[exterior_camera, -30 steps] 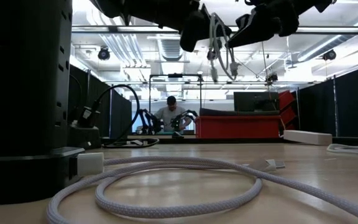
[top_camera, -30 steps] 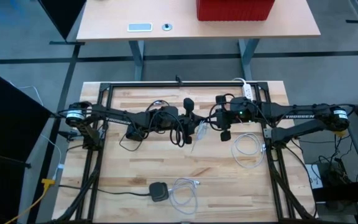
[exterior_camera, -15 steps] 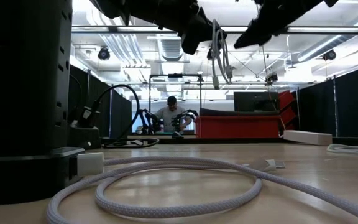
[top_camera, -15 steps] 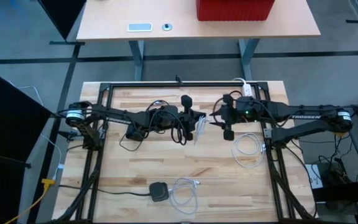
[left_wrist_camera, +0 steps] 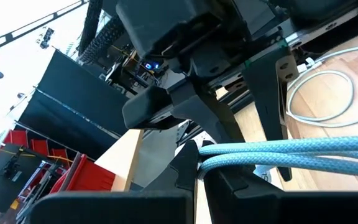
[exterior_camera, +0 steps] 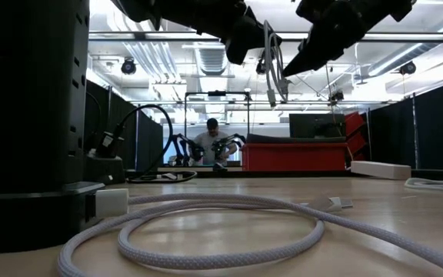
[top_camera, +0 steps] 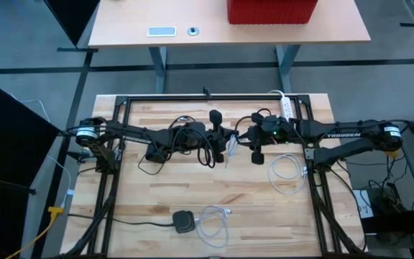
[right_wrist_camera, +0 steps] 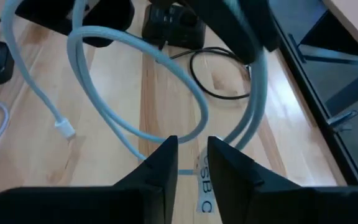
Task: Insert USB
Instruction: Insert the light blue charger cable into the white outlet extension
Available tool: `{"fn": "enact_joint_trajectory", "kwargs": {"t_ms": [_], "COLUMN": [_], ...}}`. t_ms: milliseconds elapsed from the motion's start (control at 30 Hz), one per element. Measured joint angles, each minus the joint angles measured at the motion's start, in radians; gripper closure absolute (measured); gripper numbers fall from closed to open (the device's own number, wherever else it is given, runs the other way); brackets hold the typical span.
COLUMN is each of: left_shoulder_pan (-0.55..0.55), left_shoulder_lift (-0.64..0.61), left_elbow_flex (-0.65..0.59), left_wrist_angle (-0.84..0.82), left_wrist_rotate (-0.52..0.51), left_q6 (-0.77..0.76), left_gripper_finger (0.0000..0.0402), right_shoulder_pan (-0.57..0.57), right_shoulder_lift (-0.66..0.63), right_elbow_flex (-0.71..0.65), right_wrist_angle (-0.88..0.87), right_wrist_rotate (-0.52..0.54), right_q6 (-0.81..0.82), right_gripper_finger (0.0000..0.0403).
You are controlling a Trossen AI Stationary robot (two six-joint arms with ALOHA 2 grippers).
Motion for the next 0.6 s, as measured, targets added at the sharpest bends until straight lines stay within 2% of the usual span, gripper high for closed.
{"fn": "enact_joint_trajectory", "kwargs": {"t_ms": [233,467,600], "left_shoulder_pan": [0.000,0.000,0.000], "left_shoulder_lift": [0.000,0.000,0.000], "left_elbow_flex": [0.000,0.000,0.000], "left_wrist_angle": [0.000,0.000,0.000], "left_wrist_rotate": [0.000,0.011,0.014], "left_q6": [-0.001,-0.001,-0.008], "left_gripper_finger": [0.0400,0.0401,0.0401], "right_shoulder_pan": [0.000,-0.002,-0.003], "right_shoulder_lift": [0.004,0.006,0.006], "right_elbow_flex": [0.000,0.000,0.000], "right_wrist_angle": [-0.010,0.008,0.008], "right_wrist_rotate": [0.052,0.059,0.105], "right_q6": [0.001,0.002,0.002], "right_gripper_finger": [0.0340,0.0298,0.0273]}}
